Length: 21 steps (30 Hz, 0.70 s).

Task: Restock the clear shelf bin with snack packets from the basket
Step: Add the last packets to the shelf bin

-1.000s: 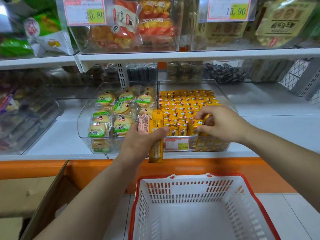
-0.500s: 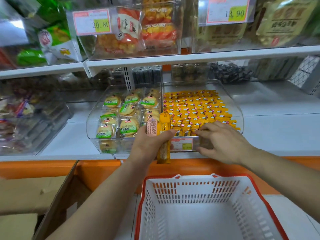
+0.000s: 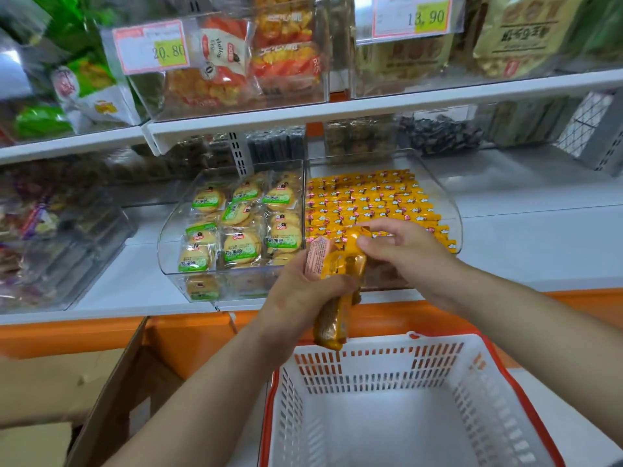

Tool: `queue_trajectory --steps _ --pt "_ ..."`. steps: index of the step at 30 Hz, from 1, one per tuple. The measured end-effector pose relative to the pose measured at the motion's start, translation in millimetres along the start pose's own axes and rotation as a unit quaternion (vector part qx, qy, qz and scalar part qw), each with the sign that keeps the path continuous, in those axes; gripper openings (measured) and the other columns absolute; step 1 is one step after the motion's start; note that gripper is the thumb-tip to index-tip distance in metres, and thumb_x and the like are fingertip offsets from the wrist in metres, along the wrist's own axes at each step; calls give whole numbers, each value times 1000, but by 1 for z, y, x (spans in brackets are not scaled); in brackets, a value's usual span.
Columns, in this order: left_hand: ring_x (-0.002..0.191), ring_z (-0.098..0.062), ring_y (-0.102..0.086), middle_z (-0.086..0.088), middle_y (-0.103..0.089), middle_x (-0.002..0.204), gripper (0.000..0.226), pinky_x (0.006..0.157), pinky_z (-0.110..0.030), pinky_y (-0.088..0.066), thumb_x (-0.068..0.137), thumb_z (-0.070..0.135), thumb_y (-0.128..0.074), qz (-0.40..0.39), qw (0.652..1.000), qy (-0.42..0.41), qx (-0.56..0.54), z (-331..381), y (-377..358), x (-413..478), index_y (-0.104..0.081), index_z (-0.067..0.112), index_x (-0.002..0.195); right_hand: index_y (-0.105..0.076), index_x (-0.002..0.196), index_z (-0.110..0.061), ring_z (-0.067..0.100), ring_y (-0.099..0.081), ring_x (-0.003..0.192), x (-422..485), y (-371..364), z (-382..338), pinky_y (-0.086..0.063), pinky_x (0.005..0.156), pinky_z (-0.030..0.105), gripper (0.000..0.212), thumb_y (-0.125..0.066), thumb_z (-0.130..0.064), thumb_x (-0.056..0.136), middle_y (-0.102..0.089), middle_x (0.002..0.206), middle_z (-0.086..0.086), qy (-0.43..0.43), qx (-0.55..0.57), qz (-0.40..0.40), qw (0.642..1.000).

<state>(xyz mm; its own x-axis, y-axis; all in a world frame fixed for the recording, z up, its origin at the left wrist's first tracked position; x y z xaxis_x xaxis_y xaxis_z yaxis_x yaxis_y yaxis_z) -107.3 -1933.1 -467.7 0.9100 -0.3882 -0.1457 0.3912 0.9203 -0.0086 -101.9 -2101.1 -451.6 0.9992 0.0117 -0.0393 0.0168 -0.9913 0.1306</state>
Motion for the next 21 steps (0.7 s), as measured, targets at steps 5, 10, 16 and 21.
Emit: queue_trajectory --steps 5,10,16,21 --pt "93 -27 -77 -8 -79 103 38 61 -33 -57 85 17 -79 67 995 21 -64 -2 12 2 -64 21 119 -67 120 -17 35 -66 99 -1 17 -4 -60 78 43 32 -46 -2 101 -62 108 20 4 197 -17 980" --pt "92 -30 -78 -11 -78 107 50 61 -32 -60 80 18 -82 69 993 19 -91 -2 5 2 -60 17 125 -63 127 -12 33 -68 108 -3 21 -4 -59 85 41 33 -45 -1 101 -64 122 24 3 239 -20 971" --pt "92 -24 -78 -3 -80 103 66 71 -37 -62 60 33 -88 102 992 3 -67 0 7 2 -63 21 121 -65 121 -9 37 -69 107 -6 18 -7 -60 79 39 33 -66 -14 89 -65 125 23 -9 244 12 970" --pt "95 -21 -76 -4 -75 108 68 83 -42 -64 71 30 -90 201 979 -20 -32 3 19 -3 -55 21 128 -55 90 -14 30 -73 96 -7 19 0 -62 71 35 26 -76 -3 81 -67 115 19 -31 206 73 975"
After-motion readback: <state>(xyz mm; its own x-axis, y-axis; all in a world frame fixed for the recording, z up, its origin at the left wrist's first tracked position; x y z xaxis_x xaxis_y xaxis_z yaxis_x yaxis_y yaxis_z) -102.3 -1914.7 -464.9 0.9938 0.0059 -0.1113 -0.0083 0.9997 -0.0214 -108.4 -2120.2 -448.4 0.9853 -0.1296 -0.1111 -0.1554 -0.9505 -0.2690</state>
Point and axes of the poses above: each hand's wrist, its own x-axis towards the middle knuckle, its own y-axis out of the back of the hand, z = x × y, the point moved 6 cm from there along x, towards the middle knuckle
